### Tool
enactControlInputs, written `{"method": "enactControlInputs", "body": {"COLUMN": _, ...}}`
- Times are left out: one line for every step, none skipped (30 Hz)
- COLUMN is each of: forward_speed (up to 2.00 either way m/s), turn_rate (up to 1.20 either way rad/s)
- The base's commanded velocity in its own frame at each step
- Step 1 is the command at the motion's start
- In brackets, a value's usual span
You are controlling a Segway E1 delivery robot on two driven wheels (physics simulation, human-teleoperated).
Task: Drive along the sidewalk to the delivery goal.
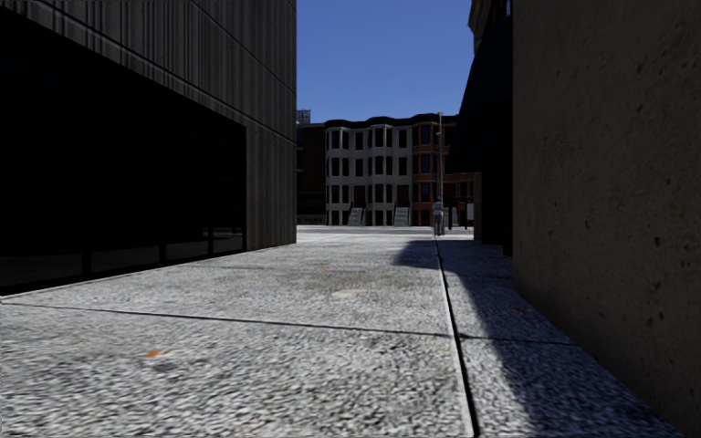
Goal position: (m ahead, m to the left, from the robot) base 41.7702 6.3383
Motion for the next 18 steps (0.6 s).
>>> {"method": "enactControlInputs", "body": {"forward_speed": 1.0, "turn_rate": 0.0}}
{"method": "enactControlInputs", "body": {"forward_speed": 1.01, "turn_rate": 0.0}}
{"method": "enactControlInputs", "body": {"forward_speed": 1.01, "turn_rate": 0.0}}
{"method": "enactControlInputs", "body": {"forward_speed": 1.03, "turn_rate": 0.0}}
{"method": "enactControlInputs", "body": {"forward_speed": 1.08, "turn_rate": 0.0}}
{"method": "enactControlInputs", "body": {"forward_speed": 1.16, "turn_rate": 0.0}}
{"method": "enactControlInputs", "body": {"forward_speed": 1.16, "turn_rate": 0.0}}
{"method": "enactControlInputs", "body": {"forward_speed": 1.34, "turn_rate": 0.0}}
{"method": "enactControlInputs", "body": {"forward_speed": 1.45, "turn_rate": 0.0}}
{"method": "enactControlInputs", "body": {"forward_speed": 1.5, "turn_rate": 0.0}}
{"method": "enactControlInputs", "body": {"forward_speed": 1.5, "turn_rate": 0.0}}
{"method": "enactControlInputs", "body": {"forward_speed": 1.51, "turn_rate": 0.0}}
{"method": "enactControlInputs", "body": {"forward_speed": 1.52, "turn_rate": 0.0}}
{"method": "enactControlInputs", "body": {"forward_speed": 1.52, "turn_rate": 0.0}}
{"method": "enactControlInputs", "body": {"forward_speed": 1.52, "turn_rate": 0.0}}
{"method": "enactControlInputs", "body": {"forward_speed": 1.52, "turn_rate": 0.0}}
{"method": "enactControlInputs", "body": {"forward_speed": 1.52, "turn_rate": 0.0}}
{"method": "enactControlInputs", "body": {"forward_speed": 1.53, "turn_rate": 0.0}}
